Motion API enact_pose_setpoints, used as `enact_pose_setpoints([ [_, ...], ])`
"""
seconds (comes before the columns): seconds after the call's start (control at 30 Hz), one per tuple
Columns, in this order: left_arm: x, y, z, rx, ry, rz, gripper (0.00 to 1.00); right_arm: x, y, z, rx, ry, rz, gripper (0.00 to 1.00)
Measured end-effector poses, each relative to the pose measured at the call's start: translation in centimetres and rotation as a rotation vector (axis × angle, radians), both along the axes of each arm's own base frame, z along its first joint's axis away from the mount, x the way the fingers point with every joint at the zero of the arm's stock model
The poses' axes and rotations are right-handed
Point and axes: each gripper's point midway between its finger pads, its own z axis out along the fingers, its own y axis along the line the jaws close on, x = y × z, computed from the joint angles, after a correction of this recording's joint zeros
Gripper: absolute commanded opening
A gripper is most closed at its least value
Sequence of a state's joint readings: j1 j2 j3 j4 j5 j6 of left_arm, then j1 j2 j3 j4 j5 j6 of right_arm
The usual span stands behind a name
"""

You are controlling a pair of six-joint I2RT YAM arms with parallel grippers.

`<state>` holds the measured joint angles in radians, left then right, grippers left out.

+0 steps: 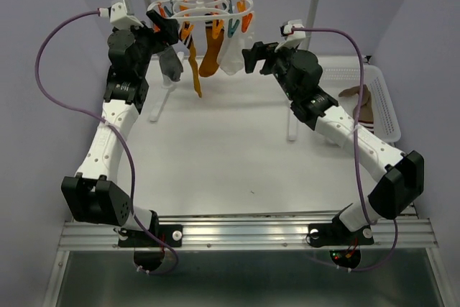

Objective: Clip the socks to the hanger

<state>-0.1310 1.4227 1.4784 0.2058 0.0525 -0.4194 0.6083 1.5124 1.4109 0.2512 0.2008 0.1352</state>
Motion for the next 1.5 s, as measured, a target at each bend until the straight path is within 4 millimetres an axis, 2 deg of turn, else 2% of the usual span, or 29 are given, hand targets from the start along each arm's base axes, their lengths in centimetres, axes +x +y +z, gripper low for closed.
enact_pose_setpoints([
  [0.13,0.3,-0.1,-1.3,0.002,0.023,-0.001,0.99,-0.1,0.3,-0.9,-0.036,0.022,0.021,1.00],
  [0.37,-0.1,-0.3,-1.6,0.015,0.010,-0.018,0.99,-0.1,1.7,-2.5,-0.085,0.068,0.084,1.00],
  [0.5,-0.9,-0.1,-2.6,0.035,0.022,-0.015,0.99,-1.5,4.7,-3.9,-0.109,0.093,0.281,1.00],
  [0.6,-1.2,0.0,-2.2,0.043,0.010,-0.011,0.99,-2.0,6.7,-4.2,-0.110,0.099,0.391,1.00],
  [0.77,-1.2,0.1,-2.1,0.051,0.005,-0.006,0.99,-0.4,9.5,-3.0,-0.084,0.080,0.467,1.00],
  [0.9,-1.2,0.2,-2.0,0.050,0.004,-0.004,0.99,1.4,10.2,-1.9,-0.045,0.076,0.434,1.00],
  [1.1,-0.8,-0.1,-1.8,0.026,-0.012,-0.016,0.99,4.7,10.1,0.1,0.013,0.051,0.320,1.00],
  [1.37,1.6,-0.5,-3.8,0.008,0.030,-0.018,0.99,5.2,10.5,0.7,0.029,0.044,0.316,1.00],
  [1.5,1.9,-0.6,-4.2,0.003,0.039,-0.018,0.99,5.1,10.6,0.7,0.026,0.041,0.327,1.00],
])
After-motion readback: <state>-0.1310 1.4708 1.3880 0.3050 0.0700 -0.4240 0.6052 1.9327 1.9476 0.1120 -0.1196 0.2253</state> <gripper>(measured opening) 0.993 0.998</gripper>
